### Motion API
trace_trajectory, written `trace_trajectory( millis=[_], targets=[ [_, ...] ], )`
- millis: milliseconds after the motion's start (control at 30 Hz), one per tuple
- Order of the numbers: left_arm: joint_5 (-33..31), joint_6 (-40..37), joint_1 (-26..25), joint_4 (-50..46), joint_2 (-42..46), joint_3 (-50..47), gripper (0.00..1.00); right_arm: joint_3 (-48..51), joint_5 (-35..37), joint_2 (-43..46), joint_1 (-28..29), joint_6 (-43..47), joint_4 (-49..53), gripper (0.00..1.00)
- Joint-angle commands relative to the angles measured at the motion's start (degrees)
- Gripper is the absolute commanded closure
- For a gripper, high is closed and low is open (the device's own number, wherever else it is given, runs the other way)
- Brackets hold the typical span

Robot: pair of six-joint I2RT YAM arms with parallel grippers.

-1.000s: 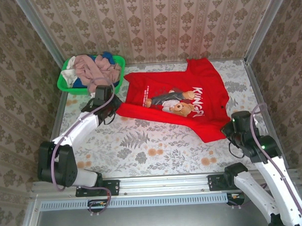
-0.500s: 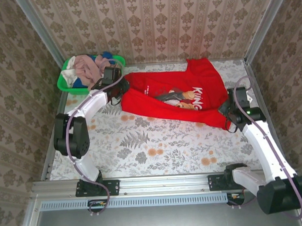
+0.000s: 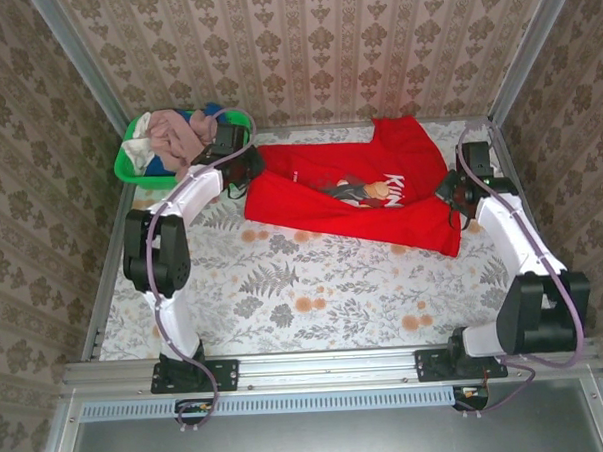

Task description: Fold and stack the t-shirts

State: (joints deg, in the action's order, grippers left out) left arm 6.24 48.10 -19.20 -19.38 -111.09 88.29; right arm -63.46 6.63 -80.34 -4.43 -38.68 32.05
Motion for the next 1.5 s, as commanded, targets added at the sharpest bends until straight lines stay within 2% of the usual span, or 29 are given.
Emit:
trace_trajectory(
  millis=[0, 567, 600, 633, 700, 733, 800, 867, 967, 1067, 1233, 1367, 1467],
  targets=[
    [-0.5, -1.5, 0.2, -1.9, -1.1, 2.1, 1.0, -4.2, -2.3, -4.5, -0.7, 2.4, -3.2, 1.0],
    [-0.6, -1.3, 0.8, -3.5, -4.7, 5.4, 0.98, -16.3, -7.5, -21.6, -0.9, 5.5, -3.4, 1.0],
    [-0.6, -1.2, 0.8, -3.5, -4.8, 5.3, 0.85, -16.7, -7.8, -21.9, -1.0, 5.6, -3.6, 0.89],
    [-0.4, -1.2, 0.8, -3.4, -4.6, 5.3, 0.7, -16.8, -8.0, -21.7, -1.1, 6.0, -4.0, 0.69],
    [0.1, -1.9, 0.6, -3.2, -3.9, 5.2, 0.41, -16.0, -7.7, -20.1, -1.1, 6.7, -5.1, 0.43],
    [-0.2, -2.6, 0.3, -3.1, -2.9, 4.9, 0.3, -14.9, -7.4, -18.5, -1.1, 6.8, -6.2, 0.36],
    [-1.7, -3.6, -0.6, -2.7, -0.8, 3.6, 0.09, -11.8, -6.7, -15.2, -0.9, 6.8, -8.5, 0.3],
    [-3.9, -4.5, -1.8, -1.9, 1.5, 1.7, 0.0, -8.3, -5.9, -12.2, -0.4, 6.5, -9.9, 0.3],
    [-4.5, -4.8, -3.7, -0.4, 2.5, -0.4, 0.0, -3.8, -7.5, -10.5, 1.0, 5.4, -10.7, 0.33],
    [-0.2, -1.7, -3.8, 2.7, -0.9, -1.1, 0.01, -0.6, -10.7, -12.1, 2.7, 3.4, -12.0, 0.41],
    [4.2, 2.3, -3.8, 8.4, -7.2, -1.6, 0.16, 0.3, -15.1, -18.3, 4.7, 2.1, -13.2, 0.51],
    [4.1, 3.4, -3.7, 9.7, -8.6, -3.8, 0.3, 0.9, -16.6, -21.9, 4.8, 1.5, -12.0, 0.52],
    [4.0, 3.6, -3.7, 10.1, -6.2, -9.3, 0.33, 4.5, -15.6, -20.7, 5.8, 1.4, -13.1, 0.5]
  ],
)
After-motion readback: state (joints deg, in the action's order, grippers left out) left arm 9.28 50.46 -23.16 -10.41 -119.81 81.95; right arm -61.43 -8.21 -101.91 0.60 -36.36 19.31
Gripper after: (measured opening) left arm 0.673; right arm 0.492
